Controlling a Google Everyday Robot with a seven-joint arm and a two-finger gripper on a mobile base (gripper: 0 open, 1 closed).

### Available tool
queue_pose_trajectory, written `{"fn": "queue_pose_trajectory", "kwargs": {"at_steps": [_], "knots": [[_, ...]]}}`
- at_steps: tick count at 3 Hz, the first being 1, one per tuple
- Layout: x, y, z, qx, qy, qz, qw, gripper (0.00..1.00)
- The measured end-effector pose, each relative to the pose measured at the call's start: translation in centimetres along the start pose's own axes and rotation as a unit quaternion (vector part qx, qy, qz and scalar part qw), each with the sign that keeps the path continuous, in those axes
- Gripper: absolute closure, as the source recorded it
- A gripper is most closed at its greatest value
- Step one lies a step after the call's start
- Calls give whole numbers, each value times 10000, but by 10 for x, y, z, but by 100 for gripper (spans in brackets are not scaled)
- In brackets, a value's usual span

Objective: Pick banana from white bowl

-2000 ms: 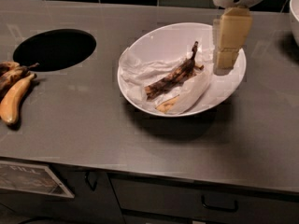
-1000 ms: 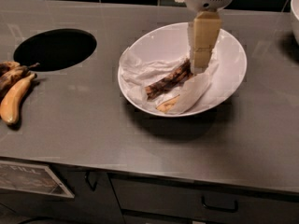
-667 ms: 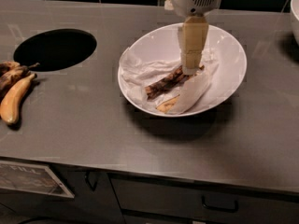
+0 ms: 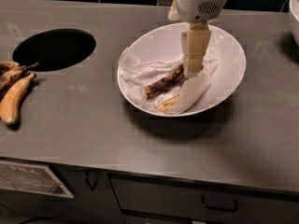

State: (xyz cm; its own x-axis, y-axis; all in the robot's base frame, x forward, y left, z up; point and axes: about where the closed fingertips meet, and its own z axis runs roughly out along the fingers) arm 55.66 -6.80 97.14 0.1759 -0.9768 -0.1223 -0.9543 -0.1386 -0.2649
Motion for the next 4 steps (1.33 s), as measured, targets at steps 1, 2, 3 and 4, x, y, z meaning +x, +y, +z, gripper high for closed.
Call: {"fn": "queue_pose_trajectory", "kwargs": {"at_steps": [1,2,3,4], "knots": [[-3,-4,1,61,-24,-12,10000,0],[-9,-13,15,14,-126,-31,9999,0],[-18,-23,39,-178,-241,-107,9995,0],[-18,-27,58,-313,-339,-81,9989,0]]}}
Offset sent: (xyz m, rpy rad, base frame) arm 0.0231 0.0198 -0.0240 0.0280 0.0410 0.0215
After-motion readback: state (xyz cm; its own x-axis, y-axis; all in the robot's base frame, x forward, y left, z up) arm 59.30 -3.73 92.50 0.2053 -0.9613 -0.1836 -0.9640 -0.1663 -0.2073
